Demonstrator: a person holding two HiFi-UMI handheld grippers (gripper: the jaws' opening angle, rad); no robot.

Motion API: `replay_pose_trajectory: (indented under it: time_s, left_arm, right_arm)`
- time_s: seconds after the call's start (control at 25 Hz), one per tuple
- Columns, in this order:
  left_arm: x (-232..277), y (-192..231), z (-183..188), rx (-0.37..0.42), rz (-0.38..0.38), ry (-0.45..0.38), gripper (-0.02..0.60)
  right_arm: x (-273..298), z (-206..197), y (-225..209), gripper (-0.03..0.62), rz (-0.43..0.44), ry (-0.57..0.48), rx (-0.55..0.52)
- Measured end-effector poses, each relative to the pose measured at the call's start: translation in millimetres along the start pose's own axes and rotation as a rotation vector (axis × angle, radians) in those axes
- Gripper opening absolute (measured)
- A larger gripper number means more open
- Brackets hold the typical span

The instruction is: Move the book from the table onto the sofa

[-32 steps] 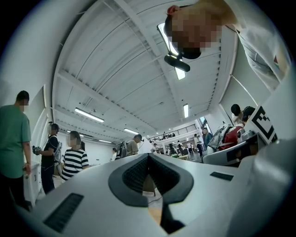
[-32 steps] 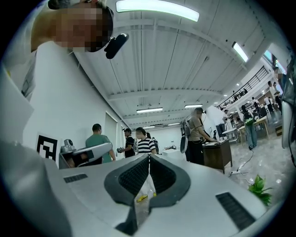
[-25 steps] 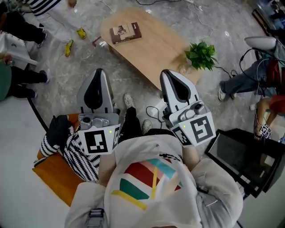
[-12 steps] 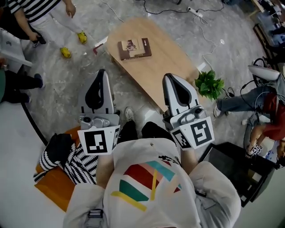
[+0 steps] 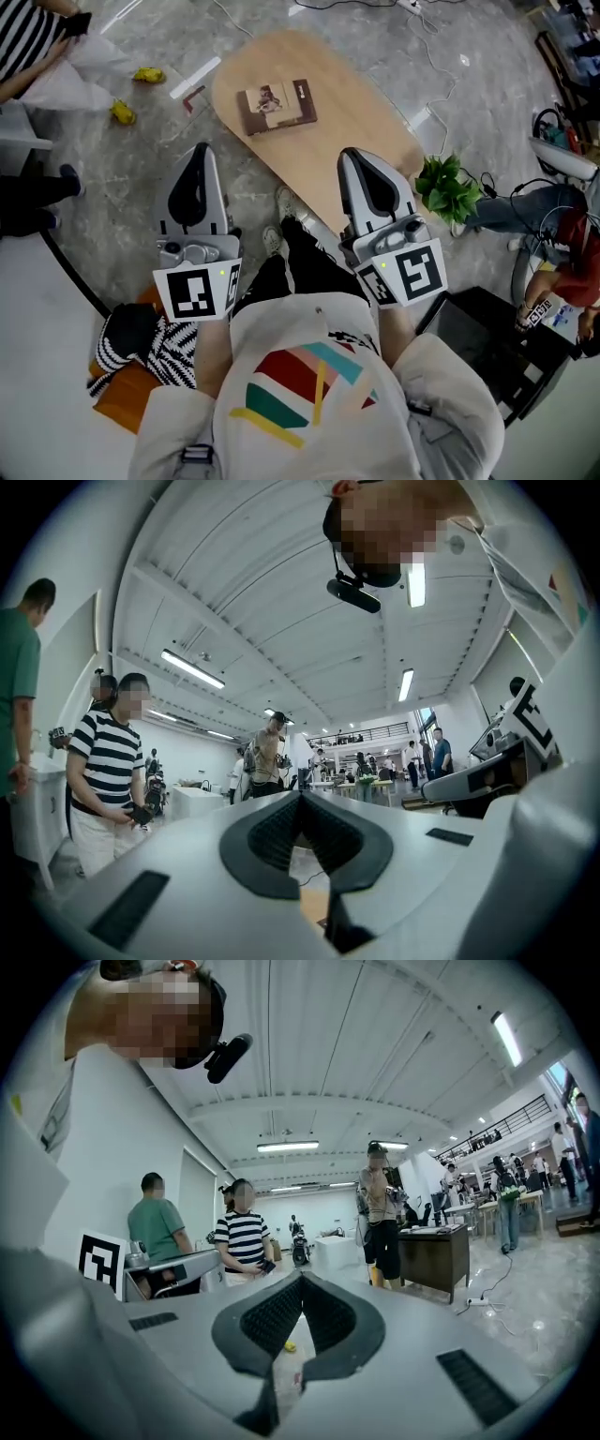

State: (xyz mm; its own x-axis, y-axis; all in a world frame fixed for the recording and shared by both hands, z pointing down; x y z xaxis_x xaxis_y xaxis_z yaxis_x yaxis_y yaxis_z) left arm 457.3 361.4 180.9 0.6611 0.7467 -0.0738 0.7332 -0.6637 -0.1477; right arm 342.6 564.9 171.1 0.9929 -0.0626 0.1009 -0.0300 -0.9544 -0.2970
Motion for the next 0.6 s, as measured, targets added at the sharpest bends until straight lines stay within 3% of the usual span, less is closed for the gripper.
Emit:
replay_pose_trajectory:
  time_s: [0.36,0.6]
  left_arm:
    - [102.7,14.5,-56.2,0.020,0.001,0.112,0.008]
    - [141.7,28.8,-131.1,0.007,0.039,0.167,0.008]
  right_arm:
    - [102.6,-20.6,-84.6,0.012,0.029,0.063,0.046]
    - [169.1,-70.9,-120.0,0.014,0.060,0.164,0.045]
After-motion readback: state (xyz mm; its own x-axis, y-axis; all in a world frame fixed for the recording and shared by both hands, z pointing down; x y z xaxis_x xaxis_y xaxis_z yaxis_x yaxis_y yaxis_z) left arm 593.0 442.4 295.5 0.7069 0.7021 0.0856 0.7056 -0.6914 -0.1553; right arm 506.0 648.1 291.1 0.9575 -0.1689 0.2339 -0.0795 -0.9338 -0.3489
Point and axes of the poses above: the fingertips, and each gripper's own axes: x forward along the fingers, y to its left, z out of its top, the point moved 8 cm from there along -x, backward along the fingers, and after that the axes turned 9 degrees about x, right-handed, at the moved point
